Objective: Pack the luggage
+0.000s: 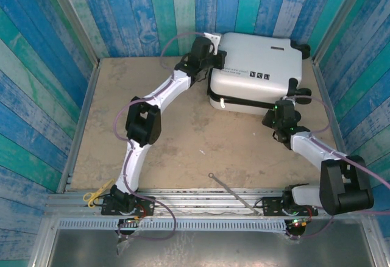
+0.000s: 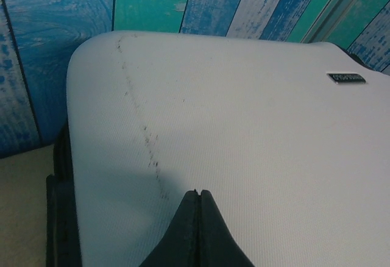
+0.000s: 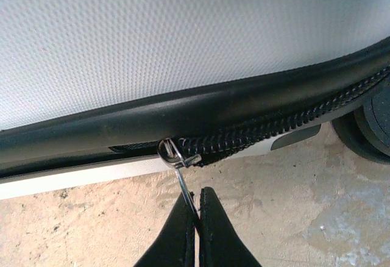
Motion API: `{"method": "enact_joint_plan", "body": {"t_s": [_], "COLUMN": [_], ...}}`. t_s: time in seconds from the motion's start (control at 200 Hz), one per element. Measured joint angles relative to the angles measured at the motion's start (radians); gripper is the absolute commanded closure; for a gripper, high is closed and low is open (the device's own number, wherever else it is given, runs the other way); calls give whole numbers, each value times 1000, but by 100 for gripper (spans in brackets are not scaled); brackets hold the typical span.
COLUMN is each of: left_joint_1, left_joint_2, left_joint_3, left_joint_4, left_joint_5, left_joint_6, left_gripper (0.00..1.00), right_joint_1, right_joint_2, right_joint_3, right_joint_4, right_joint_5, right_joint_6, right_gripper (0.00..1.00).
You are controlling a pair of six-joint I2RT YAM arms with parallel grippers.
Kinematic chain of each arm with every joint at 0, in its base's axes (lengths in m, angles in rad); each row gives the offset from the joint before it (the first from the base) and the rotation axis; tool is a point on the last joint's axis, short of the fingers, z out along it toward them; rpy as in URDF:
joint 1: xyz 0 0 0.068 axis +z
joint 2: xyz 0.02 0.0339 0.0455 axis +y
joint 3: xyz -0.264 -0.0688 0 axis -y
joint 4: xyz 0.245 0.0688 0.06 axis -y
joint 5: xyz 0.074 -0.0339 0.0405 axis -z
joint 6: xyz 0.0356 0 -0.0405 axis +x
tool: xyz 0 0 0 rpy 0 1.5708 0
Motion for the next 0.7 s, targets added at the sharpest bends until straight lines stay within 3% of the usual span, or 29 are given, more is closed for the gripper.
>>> {"method": "enact_joint_plan", "body": {"t_s": [0.155, 0.276, 0.366, 0.461, 0.531, 0.616, 0.702], "left_joint_1": [2, -18, -58, -113, -146, -159, -152], "left_joint_2": [-88, -92, -92, -97, -145, -273, -398], "left_joint_3": [-110, -87, -56, -75, -185, -412, -582], "left_joint_4": [-13, -61, -113, -104, -15, 120, 169], "left_joint_5": [26, 43, 47, 40, 24, 0, -44], "left_joint_6": [-3, 27, 88, 153, 210, 275, 324], "left_gripper": [96, 76, 55, 45, 41, 25, 24], "right_joint_1": [-32, -63, -72, -73, -77, -80, -85], "right_joint_2": [-3, -3, -3, -3, -5, -5, -5], "right_joint_3": [24, 46, 54, 61, 65, 71, 79], "right_joint_4": [-48, -94, -116, -130, -140, -150, -163], "right_joint_5": [-44, -51, -51, -50, -52, -57, -79], "right_joint_6": [-27, -66, -103, -151, -200, -257, -317], "right_gripper": [99, 99, 99, 99, 99, 100, 100]}}
